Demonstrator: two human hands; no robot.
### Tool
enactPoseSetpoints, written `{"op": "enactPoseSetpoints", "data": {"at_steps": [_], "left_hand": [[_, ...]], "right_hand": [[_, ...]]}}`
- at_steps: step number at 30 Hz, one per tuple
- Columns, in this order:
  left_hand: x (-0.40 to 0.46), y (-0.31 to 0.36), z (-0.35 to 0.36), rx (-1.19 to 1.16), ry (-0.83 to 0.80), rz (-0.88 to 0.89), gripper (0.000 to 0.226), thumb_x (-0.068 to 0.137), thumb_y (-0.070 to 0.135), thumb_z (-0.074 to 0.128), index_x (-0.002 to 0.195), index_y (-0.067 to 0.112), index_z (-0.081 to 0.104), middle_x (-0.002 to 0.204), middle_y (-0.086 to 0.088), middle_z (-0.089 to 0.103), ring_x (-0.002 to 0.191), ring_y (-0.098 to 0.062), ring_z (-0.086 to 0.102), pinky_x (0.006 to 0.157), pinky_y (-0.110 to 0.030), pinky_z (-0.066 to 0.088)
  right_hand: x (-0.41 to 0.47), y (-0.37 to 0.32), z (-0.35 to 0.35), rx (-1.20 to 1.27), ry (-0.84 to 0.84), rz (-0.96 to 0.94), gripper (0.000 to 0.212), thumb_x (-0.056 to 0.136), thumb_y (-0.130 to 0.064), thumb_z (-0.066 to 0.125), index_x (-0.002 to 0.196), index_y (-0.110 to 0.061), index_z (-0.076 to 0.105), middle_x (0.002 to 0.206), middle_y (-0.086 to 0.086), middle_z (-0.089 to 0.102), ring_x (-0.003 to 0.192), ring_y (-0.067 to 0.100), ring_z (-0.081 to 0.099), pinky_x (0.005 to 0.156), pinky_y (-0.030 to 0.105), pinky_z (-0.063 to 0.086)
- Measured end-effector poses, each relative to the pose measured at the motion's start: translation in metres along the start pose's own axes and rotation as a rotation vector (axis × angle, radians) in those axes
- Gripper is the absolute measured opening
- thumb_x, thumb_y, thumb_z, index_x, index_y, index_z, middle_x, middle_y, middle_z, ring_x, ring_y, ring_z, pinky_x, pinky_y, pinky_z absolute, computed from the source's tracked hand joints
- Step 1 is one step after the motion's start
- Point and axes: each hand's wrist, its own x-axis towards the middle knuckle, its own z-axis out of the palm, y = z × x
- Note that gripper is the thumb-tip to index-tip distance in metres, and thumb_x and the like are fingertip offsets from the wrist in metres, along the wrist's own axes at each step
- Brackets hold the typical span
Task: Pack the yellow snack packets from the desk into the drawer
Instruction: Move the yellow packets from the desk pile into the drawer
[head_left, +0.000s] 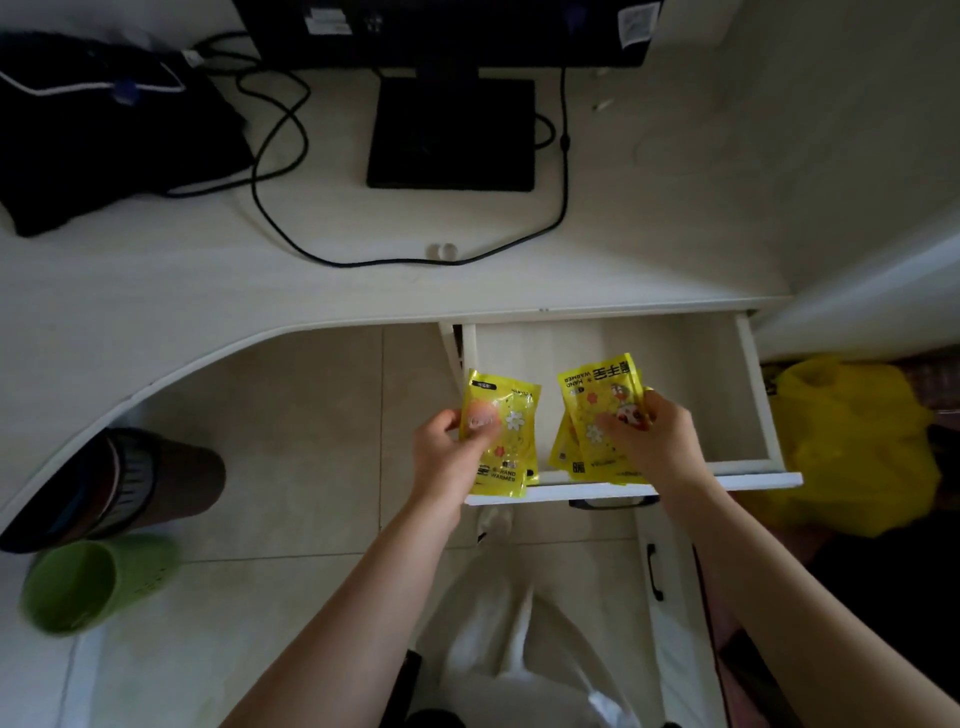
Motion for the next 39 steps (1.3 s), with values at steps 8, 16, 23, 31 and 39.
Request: {"op": "enactPoseSetpoints", "data": {"at_steps": [8, 16, 23, 31, 39], "left_hand": [[0.063, -0.01, 0.048, 0.255, -0.027, 0.002, 0.018, 0.069, 0.021, 0.079, 0.08, 0.013, 0.066, 0.081, -0.006, 0.067, 0.07, -0.019, 0.062, 0.059, -0.024, 0.045], [0.079, -0.031, 0.095, 0.571, -0.034, 0.075, 0.021, 0.079, 0.029, 0.072, 0.093, 0.014, 0.066, 0.091, 0.003, 0.05, 0.078, -0.014, 0.047, 0.065, -0.024, 0.029], [0.094, -0.06, 0.121, 0.424, 0.016, -0.07, 0.016, 0.08, 0.023, 0.071, 0.086, 0.012, 0.06, 0.089, -0.006, 0.059, 0.08, -0.026, 0.059, 0.071, -0.038, 0.049], [0.111, -0.084, 0.127, 0.268, 0.021, -0.293, 0.013, 0.084, 0.014, 0.068, 0.088, 0.006, 0.059, 0.08, -0.01, 0.063, 0.062, -0.013, 0.053, 0.048, -0.022, 0.041], [0.113, -0.086, 0.132, 0.389, 0.002, -0.247, 0.03, 0.082, 0.015, 0.068, 0.109, 0.014, 0.055, 0.098, -0.008, 0.064, 0.086, -0.021, 0.059, 0.074, -0.031, 0.047]], "right_hand": [[0.065, 0.012, 0.01, -0.145, -0.001, 0.074, 0.024, 0.078, -0.023, 0.071, 0.098, -0.011, 0.065, 0.088, 0.01, 0.068, 0.086, 0.031, 0.064, 0.074, 0.039, 0.055], [0.103, 0.044, 0.026, -0.286, -0.105, 0.112, 0.029, 0.08, -0.026, 0.07, 0.104, -0.012, 0.065, 0.085, 0.005, 0.065, 0.083, 0.028, 0.061, 0.072, 0.033, 0.049], [0.135, 0.078, 0.035, -0.268, -0.192, 0.212, 0.028, 0.083, -0.024, 0.068, 0.107, -0.013, 0.06, 0.088, 0.004, 0.064, 0.085, 0.027, 0.064, 0.066, 0.032, 0.051], [0.153, 0.103, 0.05, -0.28, -0.323, 0.115, 0.017, 0.087, -0.019, 0.064, 0.093, -0.015, 0.048, 0.074, -0.007, 0.051, 0.07, 0.014, 0.053, 0.048, 0.017, 0.036], [0.157, 0.11, 0.036, -0.299, -0.386, 0.074, 0.038, 0.088, -0.029, 0.064, 0.119, -0.018, 0.045, 0.102, 0.004, 0.059, 0.09, 0.02, 0.058, 0.067, 0.028, 0.046]]}}
